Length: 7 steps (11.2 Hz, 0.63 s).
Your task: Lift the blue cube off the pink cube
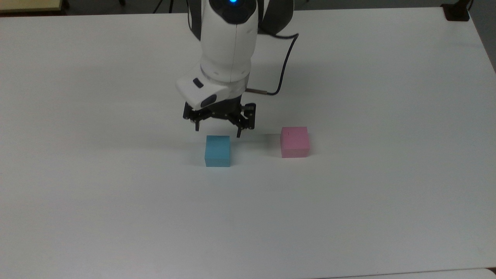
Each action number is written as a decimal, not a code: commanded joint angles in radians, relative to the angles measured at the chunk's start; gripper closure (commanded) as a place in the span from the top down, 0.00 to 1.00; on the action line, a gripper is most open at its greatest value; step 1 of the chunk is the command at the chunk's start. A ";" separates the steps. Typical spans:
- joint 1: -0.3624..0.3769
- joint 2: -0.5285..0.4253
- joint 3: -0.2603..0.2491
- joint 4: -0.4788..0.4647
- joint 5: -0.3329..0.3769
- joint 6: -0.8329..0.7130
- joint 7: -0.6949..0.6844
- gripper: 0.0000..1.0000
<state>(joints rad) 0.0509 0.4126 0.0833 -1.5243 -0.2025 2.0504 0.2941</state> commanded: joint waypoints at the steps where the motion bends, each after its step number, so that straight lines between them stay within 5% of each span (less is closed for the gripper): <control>1: 0.053 -0.142 -0.010 -0.036 0.008 -0.183 -0.013 1.00; 7: 0.052 -0.294 -0.059 -0.079 0.153 -0.349 -0.098 1.00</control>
